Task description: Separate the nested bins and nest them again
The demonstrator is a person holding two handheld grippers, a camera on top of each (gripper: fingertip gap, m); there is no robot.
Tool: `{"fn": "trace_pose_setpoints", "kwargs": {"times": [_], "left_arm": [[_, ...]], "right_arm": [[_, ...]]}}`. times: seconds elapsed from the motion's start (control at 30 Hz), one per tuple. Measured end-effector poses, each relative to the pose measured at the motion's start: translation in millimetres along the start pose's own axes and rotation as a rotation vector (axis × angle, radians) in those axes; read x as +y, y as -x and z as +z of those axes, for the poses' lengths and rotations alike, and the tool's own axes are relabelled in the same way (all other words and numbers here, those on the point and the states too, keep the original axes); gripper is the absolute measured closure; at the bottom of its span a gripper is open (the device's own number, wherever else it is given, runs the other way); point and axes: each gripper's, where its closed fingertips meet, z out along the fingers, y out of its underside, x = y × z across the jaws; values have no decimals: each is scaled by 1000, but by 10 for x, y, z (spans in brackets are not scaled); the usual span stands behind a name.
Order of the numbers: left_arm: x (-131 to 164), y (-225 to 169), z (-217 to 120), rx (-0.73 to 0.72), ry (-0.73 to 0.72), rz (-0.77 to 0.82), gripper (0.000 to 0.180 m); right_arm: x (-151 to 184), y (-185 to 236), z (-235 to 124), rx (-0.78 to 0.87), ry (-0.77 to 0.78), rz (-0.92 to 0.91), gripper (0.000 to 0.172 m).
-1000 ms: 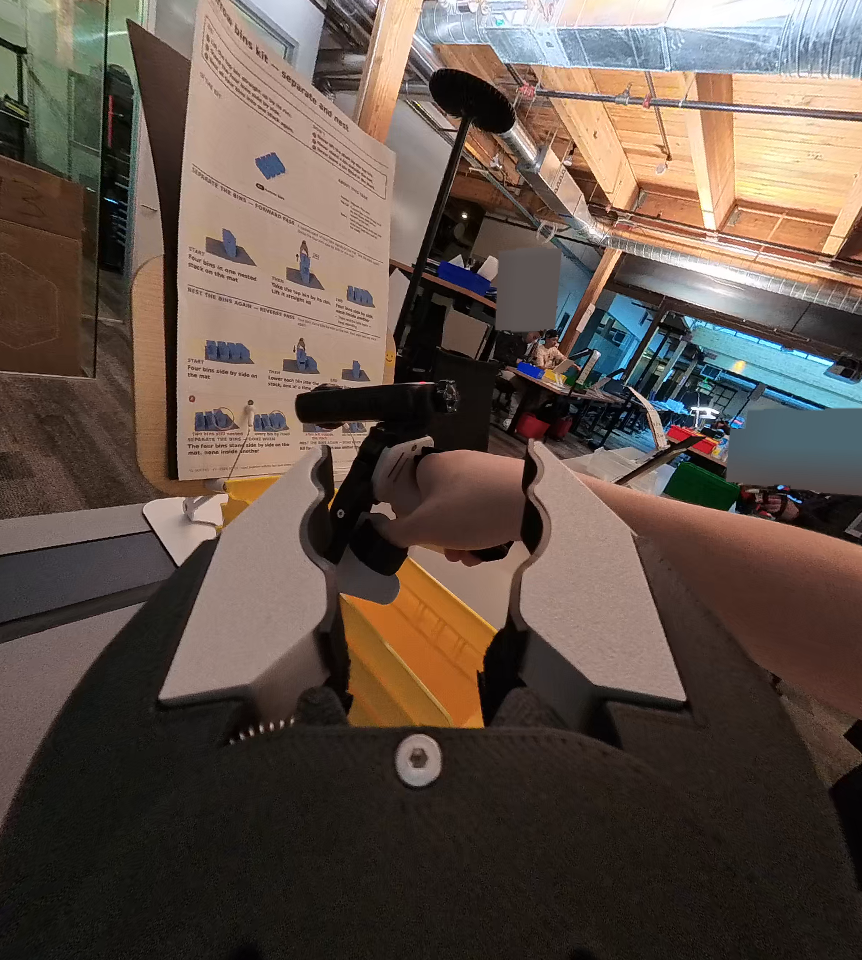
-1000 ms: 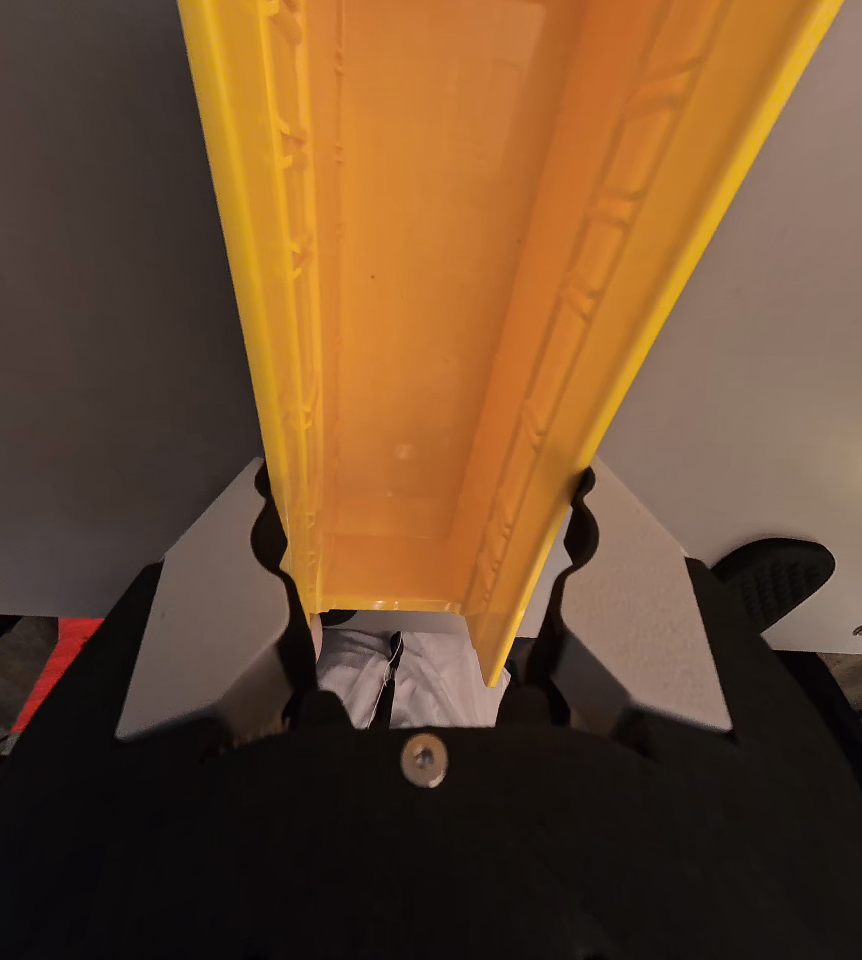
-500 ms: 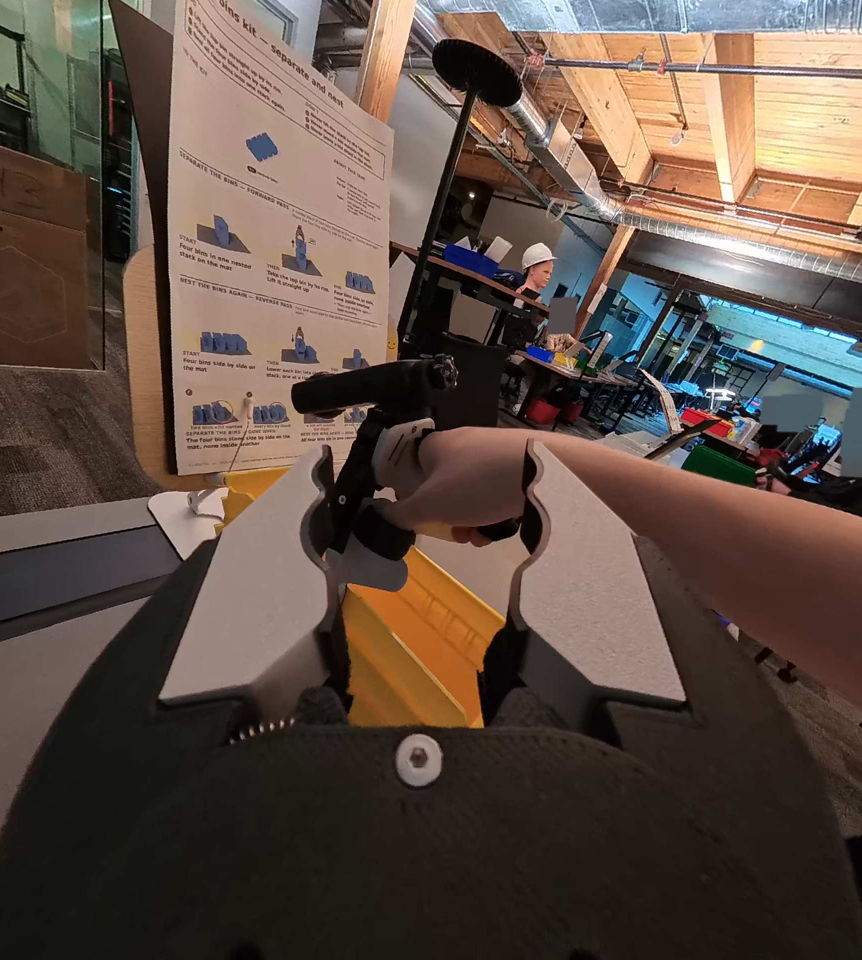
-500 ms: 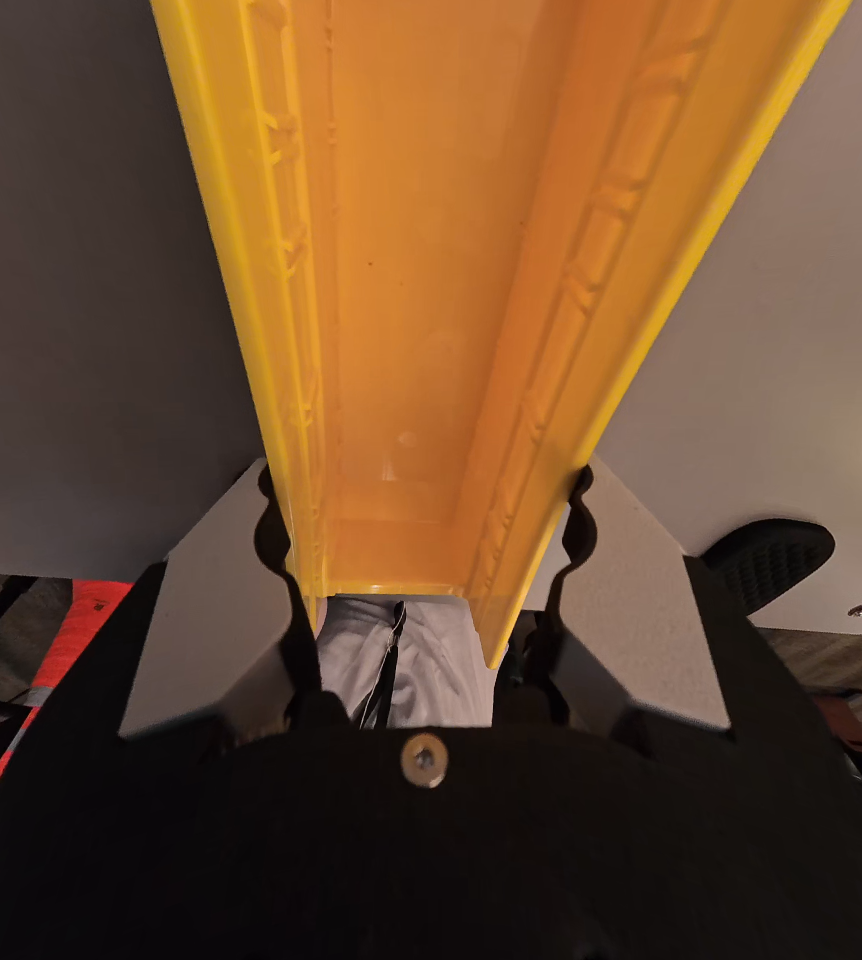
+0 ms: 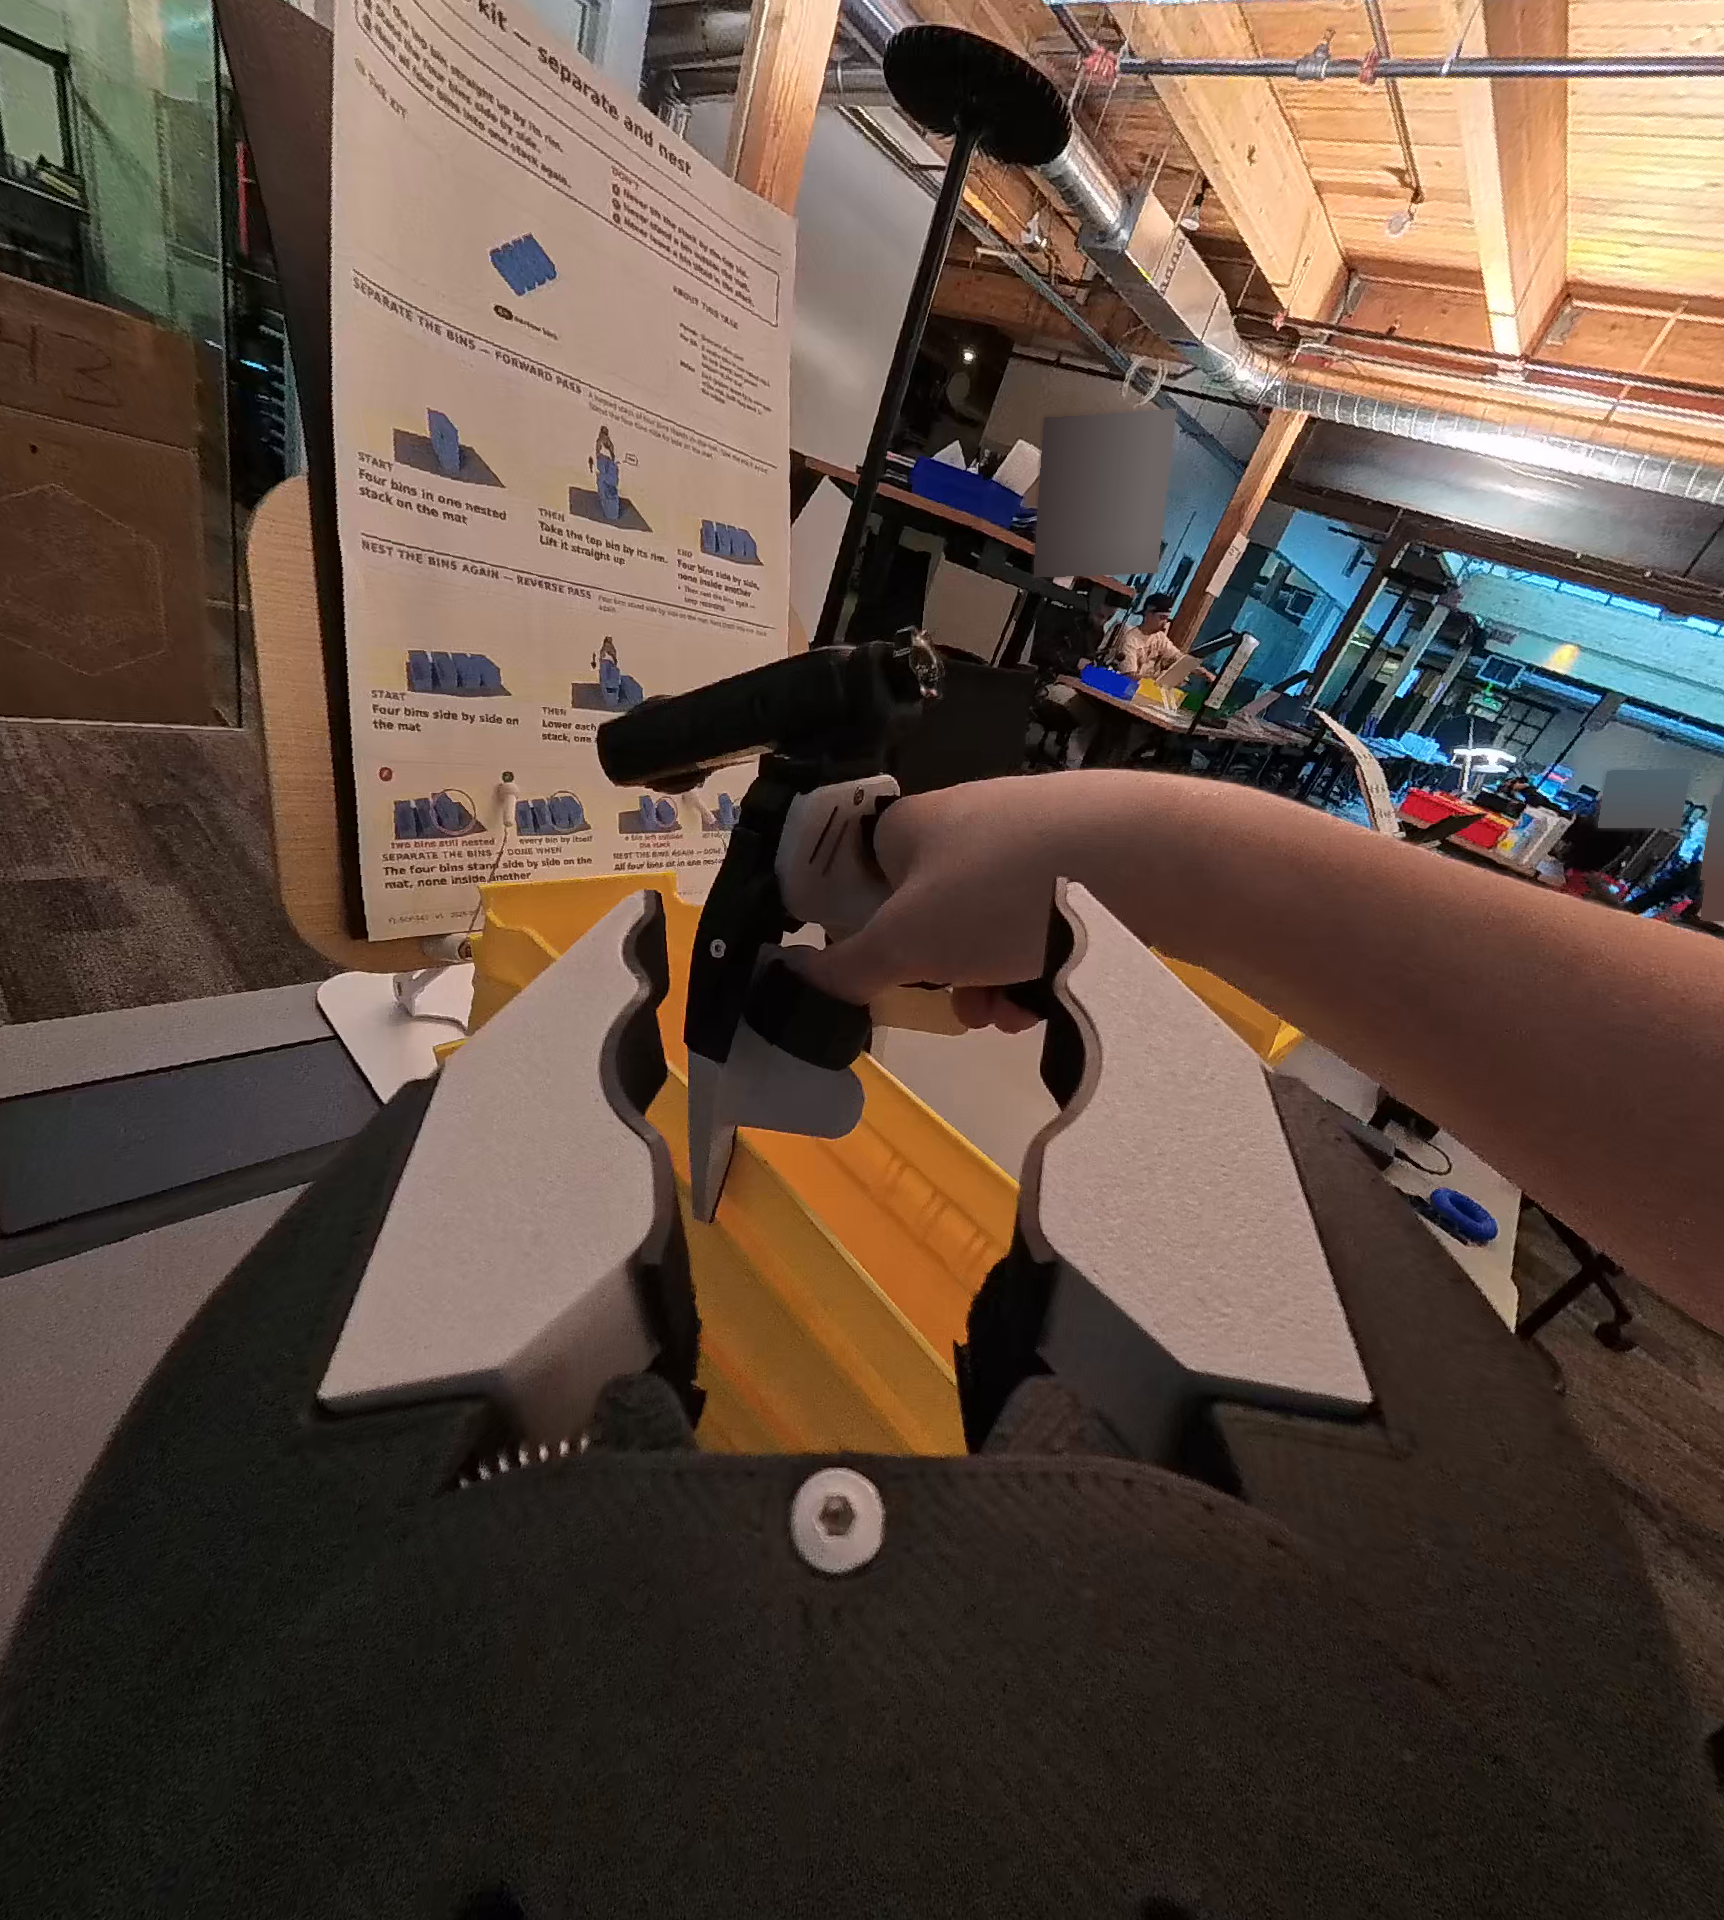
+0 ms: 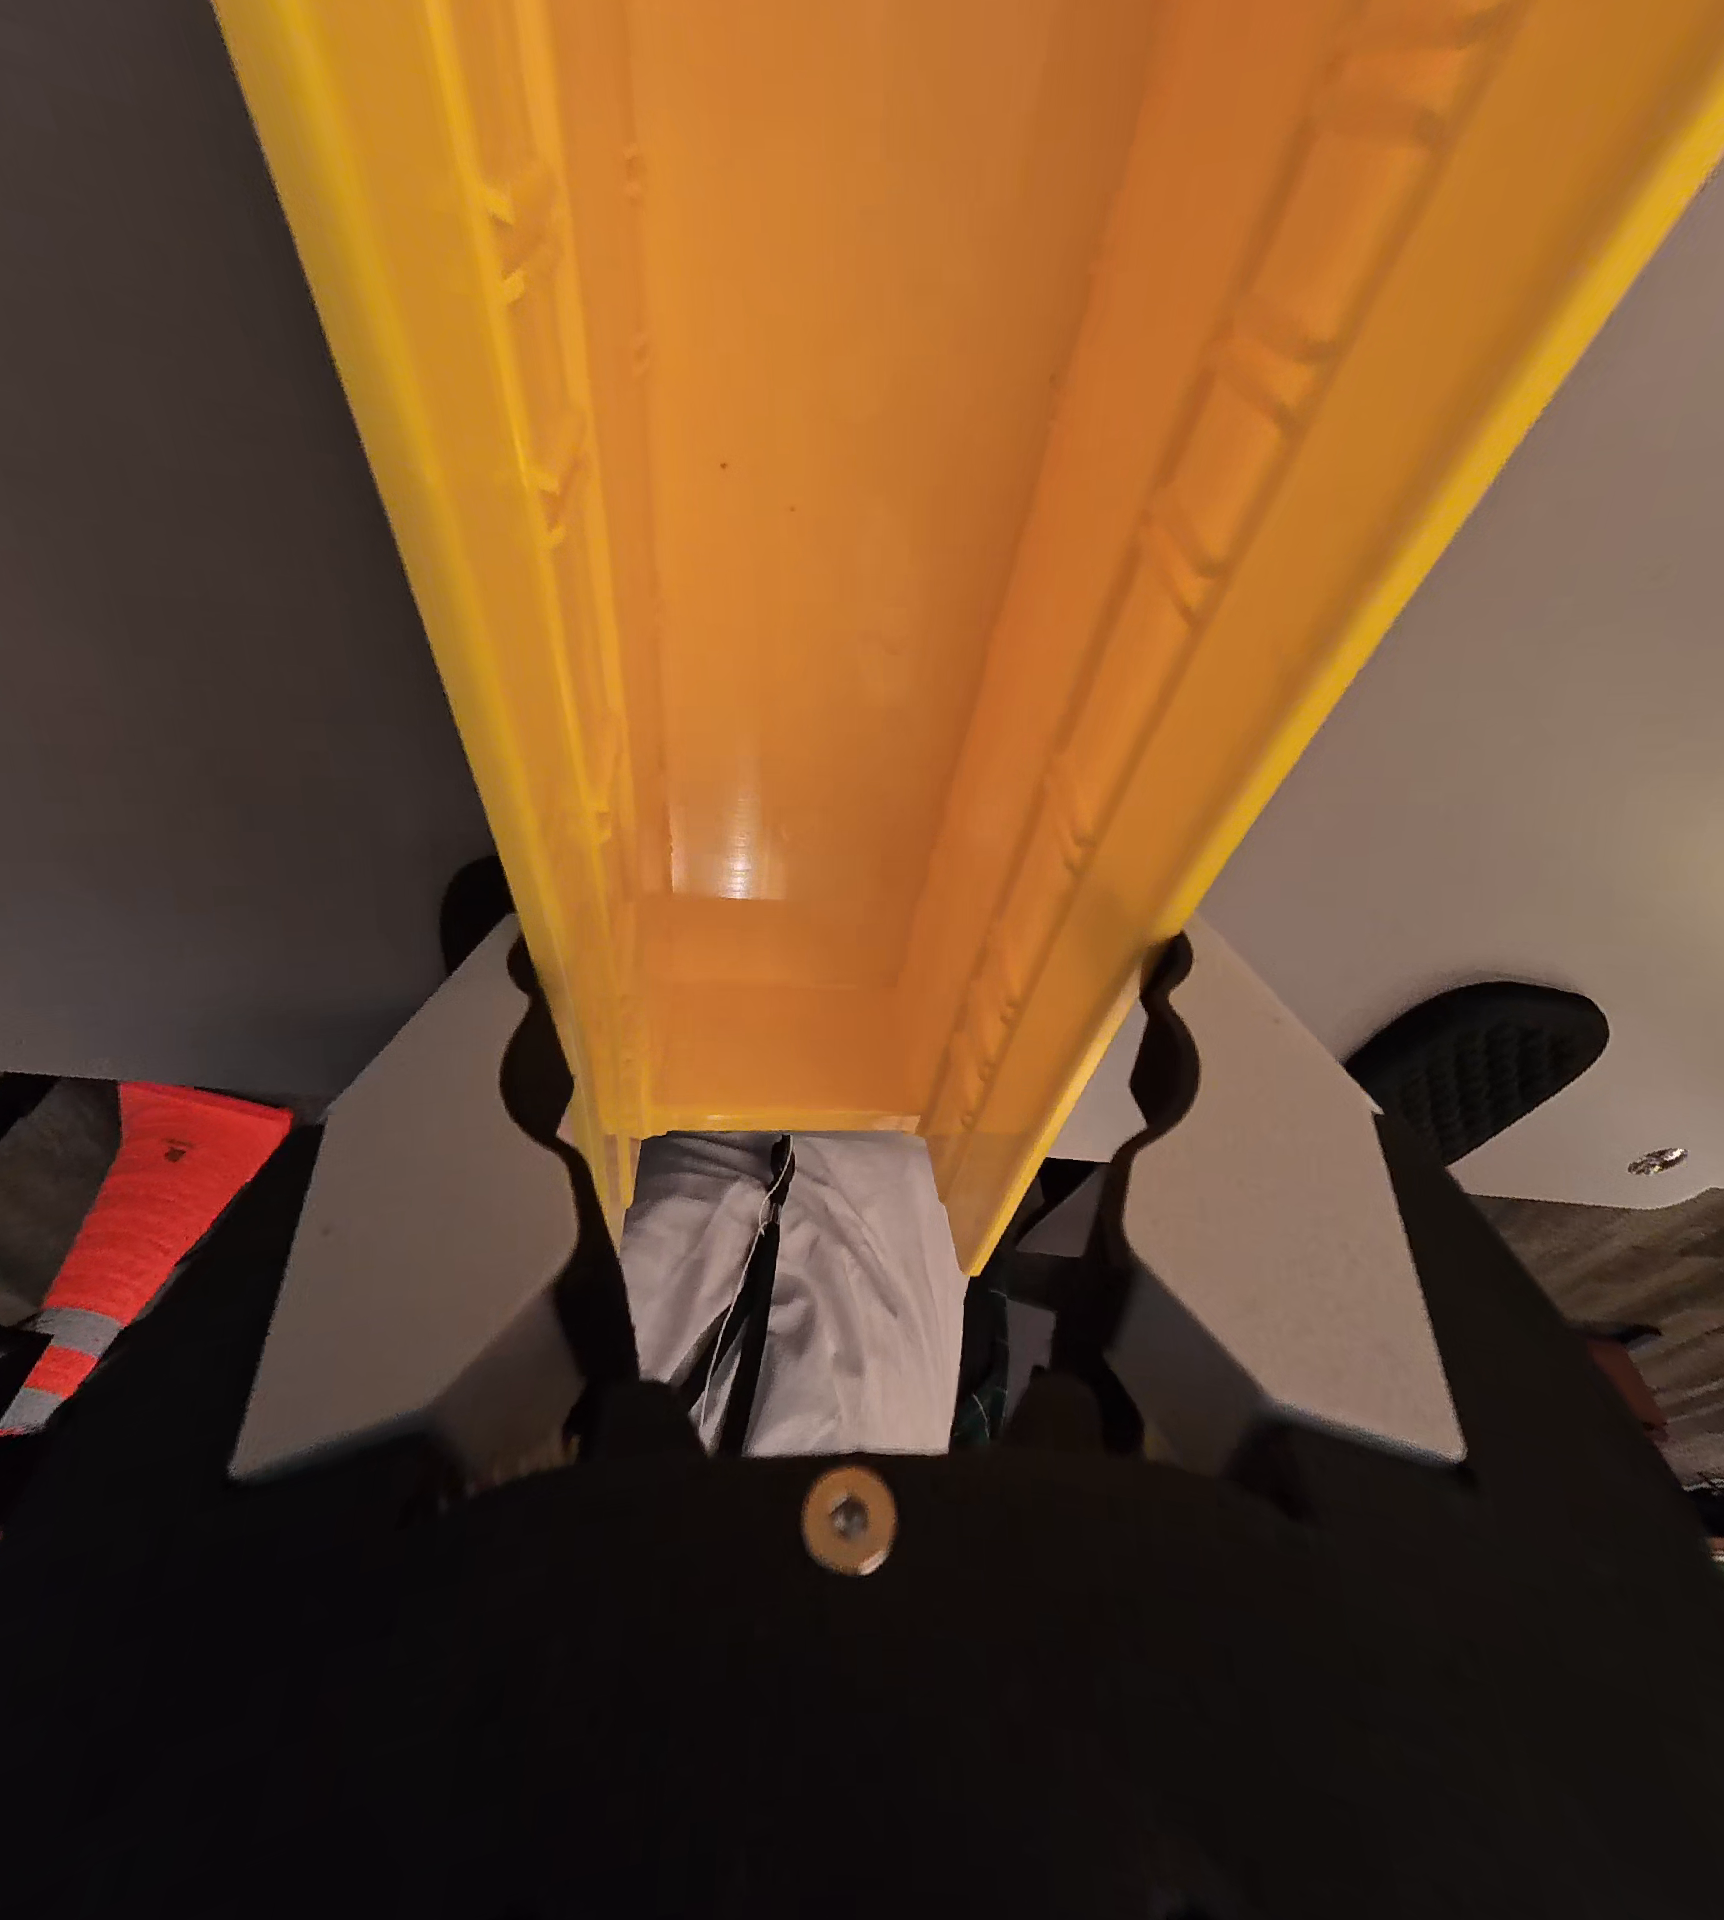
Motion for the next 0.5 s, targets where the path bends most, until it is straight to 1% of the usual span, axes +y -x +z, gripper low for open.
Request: {"fn": "trace_pose_setpoints", "kwargs": {"times": [0.27,0.5], "left_arm": [[57,-23,56,0,33,12,108],[74,-5,75,-3,41,5,108]], "right_arm": [[-148,39,165,-4,-24,-12,47],[-72,37,155,0,23,-22,45]]}}
